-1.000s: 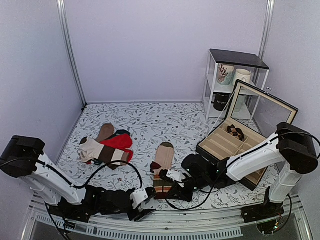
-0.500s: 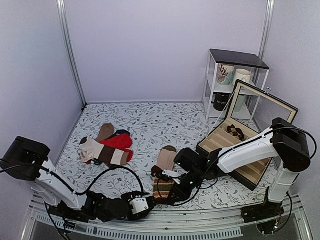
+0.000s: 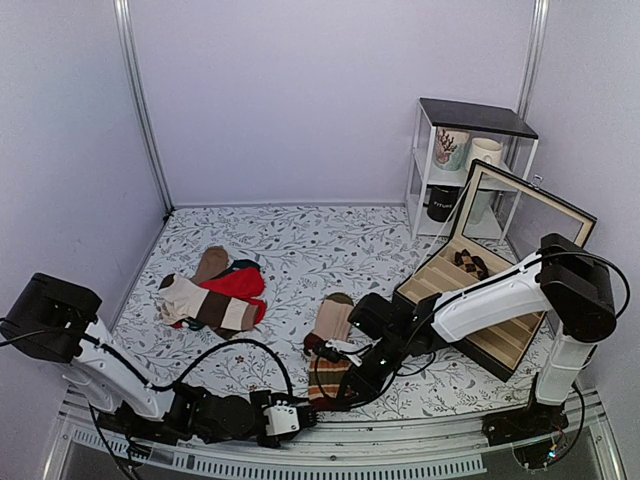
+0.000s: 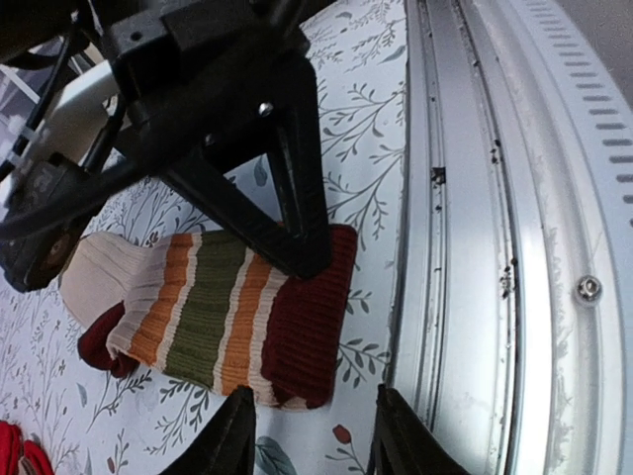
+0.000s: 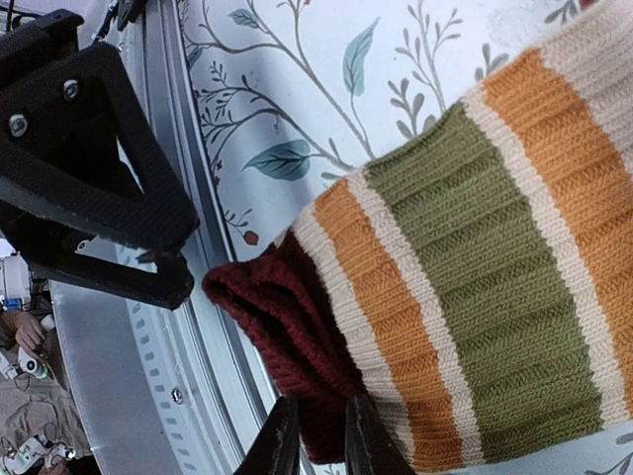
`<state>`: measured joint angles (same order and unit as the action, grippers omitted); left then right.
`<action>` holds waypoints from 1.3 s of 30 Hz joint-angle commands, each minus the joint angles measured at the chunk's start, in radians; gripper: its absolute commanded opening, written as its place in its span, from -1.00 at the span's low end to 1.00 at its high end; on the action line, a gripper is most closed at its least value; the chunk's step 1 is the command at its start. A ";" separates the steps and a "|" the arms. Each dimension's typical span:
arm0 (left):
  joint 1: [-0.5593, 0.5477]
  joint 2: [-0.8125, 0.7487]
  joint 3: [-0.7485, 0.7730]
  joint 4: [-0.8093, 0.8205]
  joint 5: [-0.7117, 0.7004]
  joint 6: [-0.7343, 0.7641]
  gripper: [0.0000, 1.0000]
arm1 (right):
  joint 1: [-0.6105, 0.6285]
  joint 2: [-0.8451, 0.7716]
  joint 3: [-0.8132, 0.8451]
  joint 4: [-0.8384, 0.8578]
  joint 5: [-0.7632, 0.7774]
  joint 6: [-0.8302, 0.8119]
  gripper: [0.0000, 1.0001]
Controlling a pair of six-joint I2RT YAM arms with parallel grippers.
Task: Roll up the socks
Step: Roll a pair of socks at the center of the board.
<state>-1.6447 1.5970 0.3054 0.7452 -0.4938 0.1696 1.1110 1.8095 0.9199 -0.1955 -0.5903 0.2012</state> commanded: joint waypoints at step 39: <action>0.110 0.162 0.126 -0.072 0.133 -0.069 -0.23 | -0.001 0.071 -0.020 -0.127 -0.009 0.036 -0.62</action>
<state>-1.5612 1.7233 0.4042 0.7368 -0.3496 0.1555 1.1049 1.8210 0.9291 -0.2207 -0.6239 0.2260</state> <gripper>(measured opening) 0.345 0.191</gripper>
